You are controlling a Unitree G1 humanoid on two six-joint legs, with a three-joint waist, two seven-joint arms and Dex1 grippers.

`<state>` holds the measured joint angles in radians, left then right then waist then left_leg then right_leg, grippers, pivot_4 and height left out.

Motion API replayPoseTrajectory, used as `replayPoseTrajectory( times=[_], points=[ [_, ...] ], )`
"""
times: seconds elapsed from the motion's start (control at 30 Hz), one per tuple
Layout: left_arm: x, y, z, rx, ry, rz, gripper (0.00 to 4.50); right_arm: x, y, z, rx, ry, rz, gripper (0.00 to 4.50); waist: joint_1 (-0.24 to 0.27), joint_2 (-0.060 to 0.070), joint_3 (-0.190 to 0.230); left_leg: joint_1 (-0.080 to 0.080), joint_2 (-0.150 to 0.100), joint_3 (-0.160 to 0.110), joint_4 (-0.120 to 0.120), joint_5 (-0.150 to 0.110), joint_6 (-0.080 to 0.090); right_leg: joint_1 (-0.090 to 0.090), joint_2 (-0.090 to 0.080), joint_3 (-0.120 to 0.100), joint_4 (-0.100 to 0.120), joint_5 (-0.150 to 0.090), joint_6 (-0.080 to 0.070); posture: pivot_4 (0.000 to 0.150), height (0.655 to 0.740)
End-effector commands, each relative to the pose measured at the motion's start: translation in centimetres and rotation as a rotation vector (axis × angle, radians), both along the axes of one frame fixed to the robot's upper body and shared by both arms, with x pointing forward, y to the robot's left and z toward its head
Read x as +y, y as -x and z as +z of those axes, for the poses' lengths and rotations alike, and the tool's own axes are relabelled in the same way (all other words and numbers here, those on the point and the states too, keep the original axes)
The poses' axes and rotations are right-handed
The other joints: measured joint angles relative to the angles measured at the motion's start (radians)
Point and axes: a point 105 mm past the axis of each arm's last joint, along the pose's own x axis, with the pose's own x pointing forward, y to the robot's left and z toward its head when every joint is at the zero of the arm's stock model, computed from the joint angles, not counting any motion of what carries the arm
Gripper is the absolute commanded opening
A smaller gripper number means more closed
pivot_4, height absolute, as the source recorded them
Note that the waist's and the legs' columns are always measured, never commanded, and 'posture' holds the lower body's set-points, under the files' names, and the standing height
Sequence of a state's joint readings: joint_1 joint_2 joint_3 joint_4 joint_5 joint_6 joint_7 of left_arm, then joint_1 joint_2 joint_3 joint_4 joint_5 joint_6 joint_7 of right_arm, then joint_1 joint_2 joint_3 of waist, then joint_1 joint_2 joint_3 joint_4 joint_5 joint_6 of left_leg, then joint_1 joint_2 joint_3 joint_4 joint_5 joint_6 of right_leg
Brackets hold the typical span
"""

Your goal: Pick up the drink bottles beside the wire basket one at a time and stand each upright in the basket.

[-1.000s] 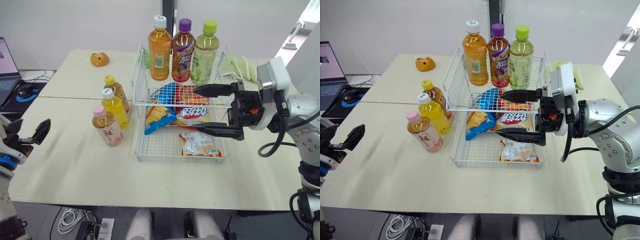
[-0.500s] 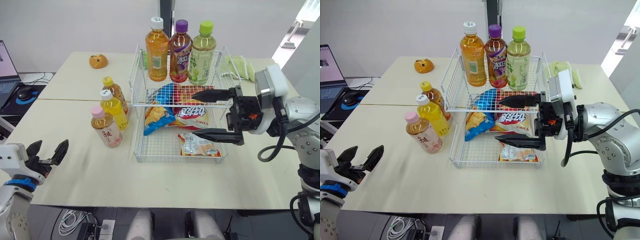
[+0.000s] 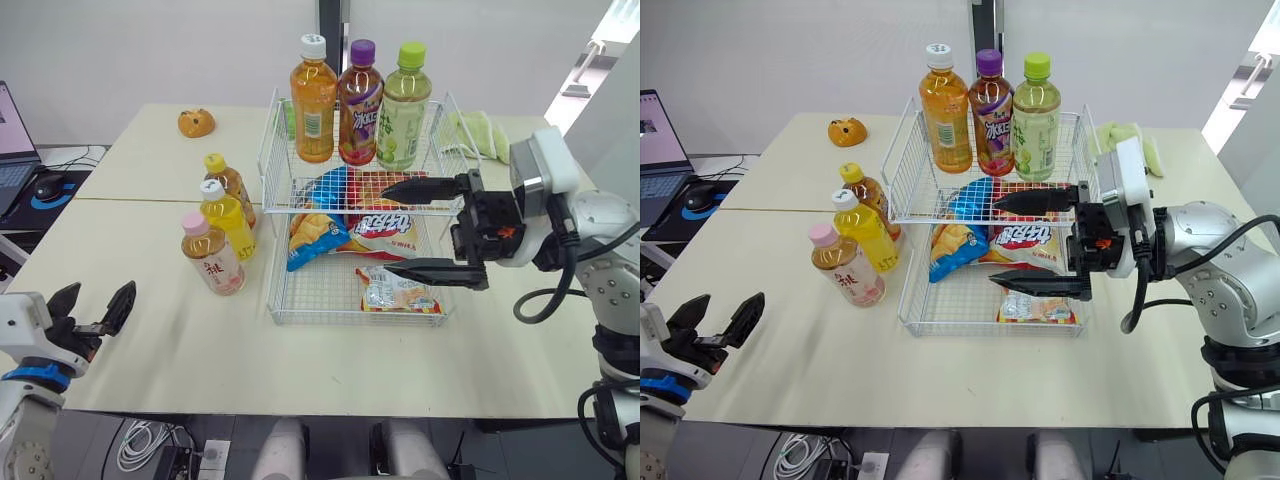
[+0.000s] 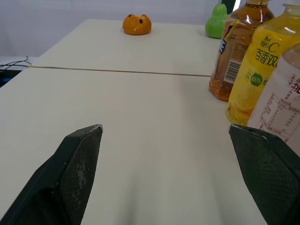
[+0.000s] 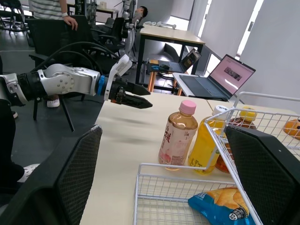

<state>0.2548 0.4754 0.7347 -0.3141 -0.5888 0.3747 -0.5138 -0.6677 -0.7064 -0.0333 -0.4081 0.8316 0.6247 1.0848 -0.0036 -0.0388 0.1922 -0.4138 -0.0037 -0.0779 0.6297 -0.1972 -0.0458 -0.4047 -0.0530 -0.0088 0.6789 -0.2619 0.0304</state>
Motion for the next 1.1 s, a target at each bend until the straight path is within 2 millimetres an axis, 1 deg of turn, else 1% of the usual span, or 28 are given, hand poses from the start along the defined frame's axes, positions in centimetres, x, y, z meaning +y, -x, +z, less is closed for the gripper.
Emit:
replayPoseTrajectory(
  times=[0.03, 0.13, 0.27, 0.43, 0.5, 0.53, 0.6, 0.7, 0.83, 1.03, 1.1],
  points=[
    [-0.1, 1.2, 1.3, -0.040, -0.019, 0.014, 4.46, 0.2, 0.1, 0.8, -0.053, -0.012, 0.010, 4.50, 0.000, 0.000, 0.000, 0.000, 0.000, 0.000, 0.000, 0.000, 0.000, 0.000, 0.000, 0.000, 0.000, 0.000, 0.000, 0.150, 0.7400],
    [-0.3, 1.8, 1.4, -0.046, -0.030, 0.026, 4.46, 0.3, -0.1, 0.8, -0.044, -0.015, 0.017, 4.50, 0.000, 0.000, 0.000, 0.000, 0.000, 0.000, 0.000, 0.000, 0.000, 0.000, 0.000, 0.000, 0.000, 0.000, 0.000, 0.150, 0.7400],
    [-1.8, 3.3, 2.0, -0.080, -0.004, 0.013, 4.46, 0.3, -0.4, 0.6, -0.041, -0.008, 0.033, 4.50, 0.000, 0.000, 0.000, 0.000, 0.001, 0.000, 0.000, 0.000, 0.000, 0.000, 0.000, 0.000, -0.001, 0.000, 0.000, 0.150, 0.7400],
    [-3.7, 5.7, 2.5, -0.079, 0.000, -0.015, 4.46, 0.5, -0.8, 0.7, -0.051, -0.013, 0.050, 4.50, 0.000, 0.000, 0.000, 0.000, 0.001, 0.000, 0.000, 0.000, 0.000, 0.000, 0.000, 0.000, -0.002, -0.001, -0.001, 0.150, 0.7400],
    [-4.2, 6.4, 3.0, -0.085, -0.005, -0.014, 4.46, 0.7, -1.0, 0.7, -0.051, -0.015, 0.062, 4.50, 0.000, 0.000, 0.000, 0.000, 0.001, 0.001, 0.000, 0.000, 0.000, 0.000, 0.000, 0.000, -0.002, -0.001, -0.001, 0.150, 0.7400],
    [-4.5, 6.4, 3.5, -0.099, -0.016, -0.026, 4.46, 0.8, -1.0, 0.7, -0.052, -0.016, 0.070, 4.50, 0.000, 0.000, 0.000, 0.000, 0.001, 0.000, 0.000, 0.000, 0.000, 0.000, 0.000, -0.001, -0.002, -0.002, -0.002, 0.150, 0.7400],
    [-5.2, 6.3, 4.4, -0.127, -0.031, -0.045, 4.46, 1.0, -1.1, 0.7, -0.052, -0.015, 0.085, 4.50, 0.002, 0.000, 0.000, 0.000, 0.000, 0.000, 0.000, 0.000, 0.000, 0.000, 0.000, -0.001, -0.002, -0.004, -0.005, 0.150, 0.7400],
    [-5.9, 5.7, 5.1, -0.152, -0.041, -0.074, 4.46, 1.2, -1.2, 0.7, -0.054, -0.015, 0.097, 4.50, 0.003, 0.000, 0.000, -0.001, 0.000, 0.000, 0.000, 0.000, 0.000, 0.000, 0.000, -0.001, -0.002, -0.004, -0.005, 0.150, 0.7400],
    [-6.2, 4.7, 5.2, -0.149, -0.074, -0.094, 4.46, 1.1, -1.2, 0.7, -0.055, -0.015, 0.102, 4.50, 0.001, 0.000, 0.000, -0.001, -0.001, 0.000, 0.000, 0.000, 0.000, 0.000, 0.000, -0.001, -0.002, -0.003, -0.003, 0.150, 0.7400],
    [-6.1, 1.8, 5.3, -0.149, -0.093, -0.109, 4.46, 0.7, -1.4, 0.7, -0.054, -0.023, 0.074, 4.50, 0.001, 0.001, 0.000, -0.001, -0.002, 0.000, 0.000, 0.000, 0.000, 0.000, 0.002, -0.001, -0.002, -0.002, -0.003, 0.150, 0.7400],
    [-6.7, 0.4, 5.7, -0.151, -0.104, -0.137, 4.46, 0.7, -1.4, 0.7, -0.057, -0.022, 0.066, 4.50, 0.002, 0.001, 0.001, -0.001, -0.002, 0.000, 0.000, 0.000, 0.000, 0.000, 0.002, -0.001, -0.002, -0.002, -0.002, 0.150, 0.7400]
  ],
)
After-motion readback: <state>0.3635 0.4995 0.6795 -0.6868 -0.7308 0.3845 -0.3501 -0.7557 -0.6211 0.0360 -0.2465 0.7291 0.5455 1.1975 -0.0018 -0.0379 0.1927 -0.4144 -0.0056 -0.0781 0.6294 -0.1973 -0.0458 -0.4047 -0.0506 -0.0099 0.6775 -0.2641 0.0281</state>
